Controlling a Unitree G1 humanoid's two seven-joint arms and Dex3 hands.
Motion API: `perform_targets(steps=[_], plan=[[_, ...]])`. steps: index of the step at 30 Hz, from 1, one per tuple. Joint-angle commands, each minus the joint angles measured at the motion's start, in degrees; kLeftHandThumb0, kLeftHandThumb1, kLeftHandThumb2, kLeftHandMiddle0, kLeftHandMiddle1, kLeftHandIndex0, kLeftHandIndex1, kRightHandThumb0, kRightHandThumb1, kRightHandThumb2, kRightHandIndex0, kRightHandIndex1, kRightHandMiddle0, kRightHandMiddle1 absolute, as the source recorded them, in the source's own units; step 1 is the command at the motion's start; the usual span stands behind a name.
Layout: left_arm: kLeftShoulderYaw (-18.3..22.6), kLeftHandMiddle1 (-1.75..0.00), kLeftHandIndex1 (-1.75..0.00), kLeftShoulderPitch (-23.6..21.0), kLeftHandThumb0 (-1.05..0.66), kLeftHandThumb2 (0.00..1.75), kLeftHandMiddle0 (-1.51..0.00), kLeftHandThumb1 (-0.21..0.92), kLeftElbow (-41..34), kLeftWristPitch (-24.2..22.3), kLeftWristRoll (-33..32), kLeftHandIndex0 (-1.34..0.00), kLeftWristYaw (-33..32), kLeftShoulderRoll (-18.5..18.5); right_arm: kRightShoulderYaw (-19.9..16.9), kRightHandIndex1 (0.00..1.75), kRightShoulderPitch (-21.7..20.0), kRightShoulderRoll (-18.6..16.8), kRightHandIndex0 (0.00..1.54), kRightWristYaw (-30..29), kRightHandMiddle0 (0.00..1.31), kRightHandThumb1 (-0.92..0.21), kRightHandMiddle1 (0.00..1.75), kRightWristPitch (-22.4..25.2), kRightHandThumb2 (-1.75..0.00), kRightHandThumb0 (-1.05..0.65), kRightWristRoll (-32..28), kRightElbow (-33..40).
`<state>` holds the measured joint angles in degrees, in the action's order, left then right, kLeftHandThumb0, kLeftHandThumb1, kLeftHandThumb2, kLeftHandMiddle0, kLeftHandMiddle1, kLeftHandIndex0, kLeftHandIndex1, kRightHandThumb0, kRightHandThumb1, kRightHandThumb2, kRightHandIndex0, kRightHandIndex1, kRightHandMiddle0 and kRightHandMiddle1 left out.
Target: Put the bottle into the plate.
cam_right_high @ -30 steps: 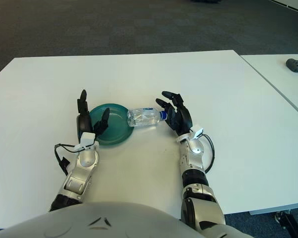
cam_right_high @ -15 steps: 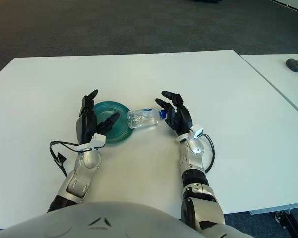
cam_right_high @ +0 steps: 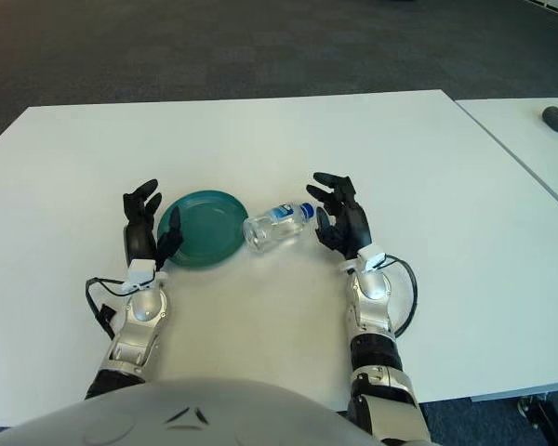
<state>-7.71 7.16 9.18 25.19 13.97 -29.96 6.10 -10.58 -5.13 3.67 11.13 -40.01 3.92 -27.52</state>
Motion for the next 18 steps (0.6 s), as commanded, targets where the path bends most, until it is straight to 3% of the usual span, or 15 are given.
perform_targets(steps=[1, 4, 8, 18], plan=[[0.2, -0.83, -1.16, -0.85, -0.86, 0.65, -0.31, 0.92, 0.14, 1.87, 0.2, -0.16, 0.06, 1.66, 2.15, 0.36, -0.36, 1.26, 0.28, -4.65, 0.0, -0.92, 0.94, -3.36, -0.46, -0.73, 6.86, 3.91], [0.33, -0.84, -1.17, -0.81, -0.86, 0.67, -0.31, 0.92, -0.09, 2.55, 0.09, -0.16, 0.12, 1.74, 2.55, 0.33, -0.82, 3.1, 0.31, -13.41, 0.0, -0.92, 0.91, -7.33, -0.47, -0.71, 17.42, 4.83], [0.55, -0.85, -1.18, -0.76, -0.86, 0.68, -0.31, 0.92, -0.08, 2.93, -0.07, -0.16, 0.18, 1.73, 3.24, 0.31, -1.21, 5.17, 0.33, -19.27, 0.0, -0.92, 0.89, -9.31, -0.48, -0.7, 22.9, 4.35], [1.21, -0.89, -1.21, -0.71, -0.86, 0.71, -0.31, 0.92, -0.61, 2.27, -0.27, -0.12, 0.74, 1.79, 6.03, 0.27, -4.07, 10.95, 0.35, -26.09, 0.0, -0.92, 0.85, -11.38, -0.46, -0.74, 27.87, 2.85]])
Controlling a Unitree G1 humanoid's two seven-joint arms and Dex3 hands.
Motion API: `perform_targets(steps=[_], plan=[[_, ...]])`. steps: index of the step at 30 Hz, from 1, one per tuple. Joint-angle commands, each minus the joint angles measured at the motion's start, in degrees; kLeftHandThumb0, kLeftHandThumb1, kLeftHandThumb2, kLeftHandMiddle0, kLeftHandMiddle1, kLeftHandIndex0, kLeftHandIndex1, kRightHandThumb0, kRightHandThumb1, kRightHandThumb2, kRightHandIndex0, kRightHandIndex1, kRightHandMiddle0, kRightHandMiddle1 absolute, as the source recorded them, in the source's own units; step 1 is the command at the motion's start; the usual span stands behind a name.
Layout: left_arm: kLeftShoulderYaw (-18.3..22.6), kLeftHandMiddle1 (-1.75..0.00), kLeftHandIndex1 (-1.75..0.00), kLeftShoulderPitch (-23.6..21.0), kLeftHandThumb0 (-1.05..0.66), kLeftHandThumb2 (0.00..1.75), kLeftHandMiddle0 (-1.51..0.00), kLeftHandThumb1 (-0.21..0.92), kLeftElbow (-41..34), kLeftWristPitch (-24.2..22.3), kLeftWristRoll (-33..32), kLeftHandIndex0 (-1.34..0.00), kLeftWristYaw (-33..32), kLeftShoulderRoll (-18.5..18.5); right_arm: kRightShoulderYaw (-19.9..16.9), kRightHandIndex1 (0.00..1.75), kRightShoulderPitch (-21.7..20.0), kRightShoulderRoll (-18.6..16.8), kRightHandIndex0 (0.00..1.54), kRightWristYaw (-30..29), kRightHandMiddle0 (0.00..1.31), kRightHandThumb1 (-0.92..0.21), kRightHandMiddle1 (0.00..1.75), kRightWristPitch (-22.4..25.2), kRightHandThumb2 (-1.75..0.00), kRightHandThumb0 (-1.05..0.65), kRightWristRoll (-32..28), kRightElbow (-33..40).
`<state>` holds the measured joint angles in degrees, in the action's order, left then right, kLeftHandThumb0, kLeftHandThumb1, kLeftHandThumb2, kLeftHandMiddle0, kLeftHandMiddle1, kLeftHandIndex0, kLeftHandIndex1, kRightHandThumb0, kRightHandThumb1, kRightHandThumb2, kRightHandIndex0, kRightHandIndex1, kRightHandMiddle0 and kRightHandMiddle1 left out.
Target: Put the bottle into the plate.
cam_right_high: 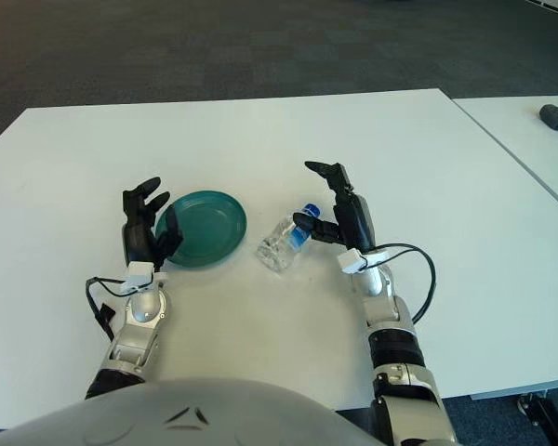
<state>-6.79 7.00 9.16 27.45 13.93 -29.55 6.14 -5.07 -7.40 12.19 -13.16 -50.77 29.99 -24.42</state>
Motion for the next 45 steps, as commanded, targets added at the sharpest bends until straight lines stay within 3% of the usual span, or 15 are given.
perform_targets(steps=[1, 14, 21, 29, 35, 45], plan=[[0.33, -0.9, -1.21, -0.51, -0.86, 0.71, -0.31, 0.92, -0.66, -0.06, -0.22, -0.12, 0.38, 1.79, 0.8, 0.27, -1.99, 2.93, 0.35, -2.2, 0.0, -0.92, 0.85, -0.53, -0.47, -0.75, 2.18, -0.18], [0.83, -0.9, -1.22, -0.7, -0.87, 0.74, -0.3, 0.92, -0.47, -0.3, -0.53, -0.11, 0.81, 1.97, 6.96, 0.23, -6.15, 9.9, 0.35, -3.02, 0.0, -0.92, 0.86, -5.15, -0.61, -0.84, 4.94, -1.89], [0.98, -0.89, -1.23, -0.72, -0.9, 0.75, -0.28, 0.92, -0.51, -0.31, -0.24, -0.12, 0.78, 1.98, 9.5, 0.19, -7.02, 11.97, 0.32, -0.25, 0.0, -0.92, 0.84, -8.43, -0.52, -0.89, 1.79, -2.7], [1.04, -0.89, -1.24, -0.68, -0.92, 0.78, -0.27, 0.92, -0.73, -0.24, 0.22, -0.11, 0.59, 1.97, 10.58, 0.18, -8.78, 14.7, 0.34, 1.37, 0.0, -0.92, 0.81, -11.75, -0.44, -0.92, 2.16, -3.28], [0.9, -0.89, -1.23, -0.33, -0.94, 0.78, -0.26, 0.92, -1.25, -0.24, 0.47, -0.11, 0.53, 2.04, 12.41, 0.14, -9.11, 20.86, 0.31, 8.79, 0.0, -0.92, 0.77, -12.8, -0.49, -0.96, 0.65, -0.88], [0.88, -0.89, -1.24, 0.18, -0.95, 0.8, -0.26, 0.92, -2.05, -0.28, 1.68, -0.15, 0.04, 1.8, 11.57, 0.08, -8.49, 25.57, 0.26, 11.08, 0.0, -0.92, 0.66, -15.47, -0.52, -0.93, 2.76, 0.84]])
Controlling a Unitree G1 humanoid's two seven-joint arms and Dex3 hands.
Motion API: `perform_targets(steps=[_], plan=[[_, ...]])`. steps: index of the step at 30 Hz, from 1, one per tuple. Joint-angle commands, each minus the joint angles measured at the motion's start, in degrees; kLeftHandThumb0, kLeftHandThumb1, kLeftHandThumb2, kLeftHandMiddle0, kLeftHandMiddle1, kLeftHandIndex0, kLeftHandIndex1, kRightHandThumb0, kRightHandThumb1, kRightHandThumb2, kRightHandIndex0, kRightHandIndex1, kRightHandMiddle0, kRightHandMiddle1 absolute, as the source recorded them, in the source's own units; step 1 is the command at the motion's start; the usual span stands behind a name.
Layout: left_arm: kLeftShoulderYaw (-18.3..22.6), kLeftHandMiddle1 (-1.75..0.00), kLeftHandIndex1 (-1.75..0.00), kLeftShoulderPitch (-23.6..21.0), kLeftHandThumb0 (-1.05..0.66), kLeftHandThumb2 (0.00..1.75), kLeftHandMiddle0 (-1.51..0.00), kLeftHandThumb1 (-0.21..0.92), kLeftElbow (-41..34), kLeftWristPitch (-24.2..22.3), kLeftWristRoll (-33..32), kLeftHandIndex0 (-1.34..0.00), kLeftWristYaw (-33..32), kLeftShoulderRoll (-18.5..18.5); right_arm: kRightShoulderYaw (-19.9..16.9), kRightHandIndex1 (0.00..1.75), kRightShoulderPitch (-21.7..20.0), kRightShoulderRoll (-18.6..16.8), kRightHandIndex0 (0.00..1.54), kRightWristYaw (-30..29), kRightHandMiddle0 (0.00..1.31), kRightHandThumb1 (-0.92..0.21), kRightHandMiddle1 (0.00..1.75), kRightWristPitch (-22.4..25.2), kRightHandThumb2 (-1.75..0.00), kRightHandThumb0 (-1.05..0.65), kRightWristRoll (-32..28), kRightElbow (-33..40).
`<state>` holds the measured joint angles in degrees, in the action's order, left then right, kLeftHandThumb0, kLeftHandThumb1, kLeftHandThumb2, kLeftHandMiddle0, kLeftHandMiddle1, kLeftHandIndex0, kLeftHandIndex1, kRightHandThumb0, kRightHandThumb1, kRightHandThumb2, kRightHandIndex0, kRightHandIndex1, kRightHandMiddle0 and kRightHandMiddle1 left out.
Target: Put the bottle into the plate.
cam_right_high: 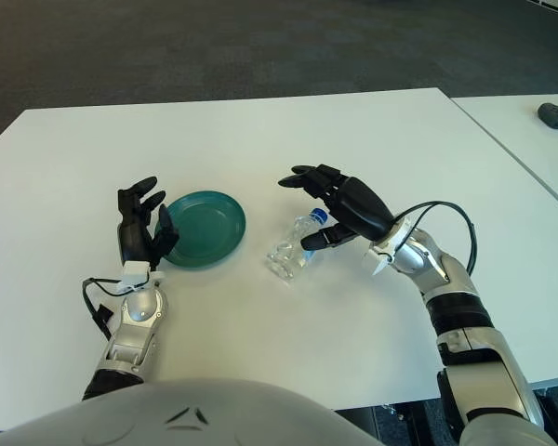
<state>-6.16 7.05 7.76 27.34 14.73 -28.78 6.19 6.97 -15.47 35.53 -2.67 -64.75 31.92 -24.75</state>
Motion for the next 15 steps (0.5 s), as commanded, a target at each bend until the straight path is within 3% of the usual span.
perform_targets(steps=[1, 15], plan=[[0.28, -0.89, -1.25, 0.13, -0.95, 0.81, -0.26, 0.92, -0.69, -0.2, 0.99, -0.16, -0.77, 1.73, -0.61, 0.08, -0.47, 2.78, 0.27, 0.66, 0.0, -0.92, 0.65, -1.84, -0.53, -0.92, 1.01, 1.11], [0.35, -0.83, -1.16, 1.12, -0.93, 0.8, -0.26, 0.92, -1.9, -0.2, -0.46, -0.07, 0.66, 1.72, -2.55, 0.11, -1.38, 7.71, 0.38, 1.83, 0.0, -0.92, 0.74, -3.62, -0.43, -0.85, -1.36, -1.06]])
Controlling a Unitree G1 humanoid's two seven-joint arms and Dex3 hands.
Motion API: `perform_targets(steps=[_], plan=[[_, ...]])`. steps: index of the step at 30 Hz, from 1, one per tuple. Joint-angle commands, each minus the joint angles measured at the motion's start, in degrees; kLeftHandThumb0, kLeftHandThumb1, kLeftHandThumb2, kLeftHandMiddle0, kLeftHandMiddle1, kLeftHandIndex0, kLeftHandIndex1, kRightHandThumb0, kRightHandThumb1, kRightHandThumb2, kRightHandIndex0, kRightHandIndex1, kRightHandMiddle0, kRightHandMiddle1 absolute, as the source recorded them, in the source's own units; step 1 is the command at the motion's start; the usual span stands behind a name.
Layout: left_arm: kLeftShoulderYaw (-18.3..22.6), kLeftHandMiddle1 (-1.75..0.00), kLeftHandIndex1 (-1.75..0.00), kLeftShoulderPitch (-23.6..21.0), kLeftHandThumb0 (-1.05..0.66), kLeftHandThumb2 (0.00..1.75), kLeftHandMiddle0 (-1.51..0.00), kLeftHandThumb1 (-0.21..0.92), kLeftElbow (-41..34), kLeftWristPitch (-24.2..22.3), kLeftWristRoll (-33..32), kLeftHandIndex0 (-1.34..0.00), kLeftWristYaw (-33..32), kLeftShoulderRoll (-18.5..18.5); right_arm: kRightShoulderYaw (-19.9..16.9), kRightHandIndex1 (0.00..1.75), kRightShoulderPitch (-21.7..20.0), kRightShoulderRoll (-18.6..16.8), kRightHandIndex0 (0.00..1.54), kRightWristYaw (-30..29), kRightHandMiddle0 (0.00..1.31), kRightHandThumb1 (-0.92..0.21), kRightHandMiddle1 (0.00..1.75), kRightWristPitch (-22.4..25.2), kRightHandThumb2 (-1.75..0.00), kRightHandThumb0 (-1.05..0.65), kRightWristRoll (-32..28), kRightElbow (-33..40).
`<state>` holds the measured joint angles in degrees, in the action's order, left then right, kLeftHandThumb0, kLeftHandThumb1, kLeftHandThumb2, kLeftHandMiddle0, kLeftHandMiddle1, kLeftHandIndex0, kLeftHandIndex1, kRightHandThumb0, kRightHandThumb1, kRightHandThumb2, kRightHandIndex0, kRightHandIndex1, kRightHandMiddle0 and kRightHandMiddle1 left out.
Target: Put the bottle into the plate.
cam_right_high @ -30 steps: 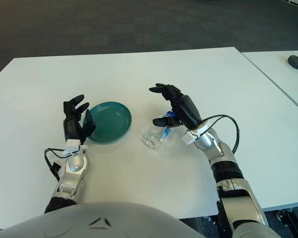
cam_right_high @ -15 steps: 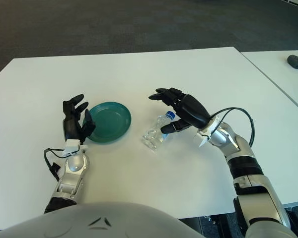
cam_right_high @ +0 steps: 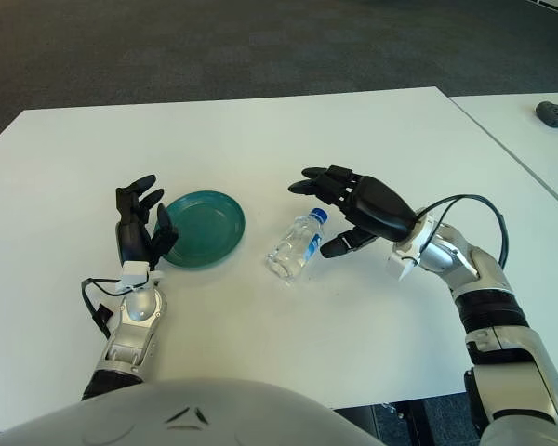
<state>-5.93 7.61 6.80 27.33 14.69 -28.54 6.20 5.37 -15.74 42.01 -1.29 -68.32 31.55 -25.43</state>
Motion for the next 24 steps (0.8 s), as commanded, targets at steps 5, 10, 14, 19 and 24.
perform_targets(steps=[5, 10, 14, 19, 24], plan=[[0.06, -0.83, -1.15, 0.79, -0.92, 0.8, -0.27, 0.92, -1.54, -0.33, -0.52, -0.06, 0.63, 1.81, -1.18, 0.1, -1.25, 2.28, 0.38, 0.96, 0.0, -0.92, 0.75, 0.06, -0.38, -0.87, -0.67, -0.33], [0.0, -0.84, -1.15, 1.05, -0.93, 0.81, -0.28, 0.92, -2.18, -0.55, -0.3, -0.07, 0.53, 1.94, -0.83, 0.07, -1.3, 3.75, 0.35, 2.14, 0.0, -0.92, 0.71, -0.59, -0.42, -0.91, -0.63, -0.09], [-0.15, -0.84, -1.14, 1.17, -0.94, 0.8, -0.28, 0.92, -2.75, -0.64, -0.8, -0.06, 0.87, 2.13, -0.23, 0.05, -1.77, 5.12, 0.31, 3.21, 0.0, -0.92, 0.64, -2.23, -0.5, -0.94, 0.84, 0.03], [-0.55, -0.84, -1.13, 1.13, -0.94, 0.78, -0.29, 0.92, -3.15, -0.56, -1.75, -0.05, 1.61, 2.37, 0.07, 0.02, -2.86, 5.86, 0.26, 3.48, 0.0, -0.92, 0.51, -4.56, -0.66, -0.98, 3.91, -0.02], [-1.13, -0.85, -1.13, 1.1, -0.94, 0.77, -0.3, 0.92, -3.64, -0.68, -1.48, -0.06, 1.78, 2.6, 0.66, 0.02, -4.39, 5.24, 0.27, 3.22, 0.0, -0.92, 0.5, -5.77, -0.7, -0.97, 6.55, -0.02]])
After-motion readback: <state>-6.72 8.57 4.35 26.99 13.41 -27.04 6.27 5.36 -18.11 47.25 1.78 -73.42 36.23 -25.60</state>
